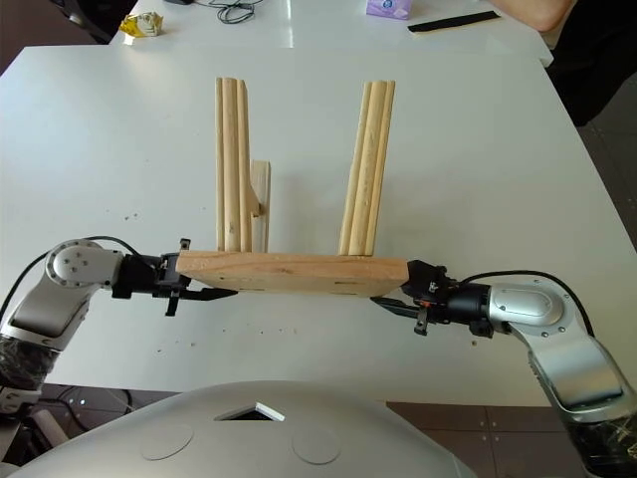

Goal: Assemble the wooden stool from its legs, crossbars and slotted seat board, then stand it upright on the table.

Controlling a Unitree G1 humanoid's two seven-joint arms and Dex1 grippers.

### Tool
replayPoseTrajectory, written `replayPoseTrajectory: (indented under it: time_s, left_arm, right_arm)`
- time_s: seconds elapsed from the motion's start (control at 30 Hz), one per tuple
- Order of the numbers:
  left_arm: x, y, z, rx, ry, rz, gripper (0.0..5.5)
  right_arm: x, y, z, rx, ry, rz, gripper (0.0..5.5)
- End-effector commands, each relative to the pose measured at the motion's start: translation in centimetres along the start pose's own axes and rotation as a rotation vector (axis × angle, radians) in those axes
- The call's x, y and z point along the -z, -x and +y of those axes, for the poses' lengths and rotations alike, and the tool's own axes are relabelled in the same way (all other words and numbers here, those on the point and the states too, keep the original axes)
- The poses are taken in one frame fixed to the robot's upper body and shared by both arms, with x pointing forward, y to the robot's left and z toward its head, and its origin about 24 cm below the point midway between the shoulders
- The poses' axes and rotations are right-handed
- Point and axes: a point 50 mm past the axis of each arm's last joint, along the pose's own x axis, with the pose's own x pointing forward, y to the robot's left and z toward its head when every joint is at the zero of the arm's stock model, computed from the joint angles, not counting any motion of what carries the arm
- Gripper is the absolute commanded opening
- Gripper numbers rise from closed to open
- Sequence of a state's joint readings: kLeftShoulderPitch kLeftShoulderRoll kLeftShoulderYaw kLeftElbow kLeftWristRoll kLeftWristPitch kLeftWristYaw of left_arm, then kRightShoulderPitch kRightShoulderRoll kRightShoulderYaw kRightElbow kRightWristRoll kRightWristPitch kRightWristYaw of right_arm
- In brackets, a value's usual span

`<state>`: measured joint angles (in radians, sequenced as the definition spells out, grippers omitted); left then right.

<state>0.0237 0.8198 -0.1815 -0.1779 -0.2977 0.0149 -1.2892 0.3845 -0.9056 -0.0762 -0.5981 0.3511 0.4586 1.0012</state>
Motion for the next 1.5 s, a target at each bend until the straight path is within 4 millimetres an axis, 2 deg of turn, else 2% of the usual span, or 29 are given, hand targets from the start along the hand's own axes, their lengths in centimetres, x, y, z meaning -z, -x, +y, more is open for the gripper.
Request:
replayPoseTrajectory:
  time_s: [0.03, 0.1, 0.17, 0.23, 0.33, 0.47, 0.53, 0.6, 0.67, 0.83, 0.97, 1.07, 1.23, 1.27, 1.33, 1.5]
  left_arm:
    - [-4.2, 2.5, 0.5, -0.072, 0.067, -0.042, 1.34]
    - [-5.5, 3.3, 0.2, -0.024, 0.078, -0.023, 1.34]
    - [-7.2, 4.0, 0.2, 0.069, 0.170, -0.051, 1.34]
    - [-9.3, 4.9, 0.3, 0.258, 0.398, -0.100, 1.34]
    - [-12.1, 6.4, 1.0, 0.445, 0.581, -0.104, 1.34]
    - [-15.3, 7.1, 5.5, 0.604, 0.874, -0.234, 1.34]
    - [-15.9, 6.9, 7.7, 0.645, 0.986, -0.308, 1.34]
    - [-15.8, 6.4, 9.5, 0.634, 1.087, -0.361, 1.34]
    - [-15.7, 6.4, 10.1, 0.622, 1.168, -0.371, 1.34]
    - [-14.8, 6.0, 10.5, 0.587, 1.326, -0.333, 1.34]
    - [-14.0, 4.4, 12.4, 0.446, 1.385, -0.330, 1.34]
    - [-12.6, 3.9, 12.7, 0.313, 1.401, -0.270, 1.34]
    - [-10.0, 3.3, 12.0, 0.120, 1.369, -0.122, 1.34]
    - [-9.7, 3.2, 12.0, 0.109, 1.377, -0.113, 1.71]
    - [-9.1, 3.1, 11.8, 0.093, 1.394, -0.112, 2.18]
    - [-8.3, 3.7, 11.4, 0.053, 1.415, -0.131, 3.05]
  right_arm:
    - [-2.9, 1.8, 0.7, -0.002, -0.132, -0.086, 1.41]
    - [-4.0, 2.6, 1.2, -0.037, -0.185, -0.112, 1.41]
    - [-5.2, 3.4, 1.6, -0.126, -0.295, -0.173, 1.41]
    - [-7.2, 4.5, 1.8, -0.282, -0.431, -0.292, 1.41]
    - [-9.8, 6.2, 0.7, -0.437, -0.585, -0.344, 1.41]
    - [-10.7, 8.3, -3.1, -0.566, -0.779, -0.339, 1.41]
    - [-10.9, 8.8, -5.0, -0.589, -0.852, -0.361, 1.41]
    - [-11.3, 8.3, -6.9, -0.564, -0.893, -0.377, 1.41]
    - [-11.8, 7.6, -8.5, -0.471, -0.895, -0.357, 1.41]
    - [-11.5, 7.2, -9.8, -0.493, -1.028, -0.244, 1.41]
    - [-10.9, 5.7, -11.3, -0.410, -1.077, -0.219, 1.41]
    - [-10.1, 4.7, -11.7, -0.334, -1.080, -0.175, 1.41]
    - [-8.8, 3.6, -11.5, -0.262, -1.063, -0.135, 1.41]
    - [-8.5, 3.6, -11.4, -0.250, -1.063, -0.123, 1.41]
    - [-8.3, 3.7, -11.1, -0.249, -1.053, -0.108, 1.96]
    - [-8.2, 4.0, -11.4, -0.228, -1.069, -0.108, 2.76]
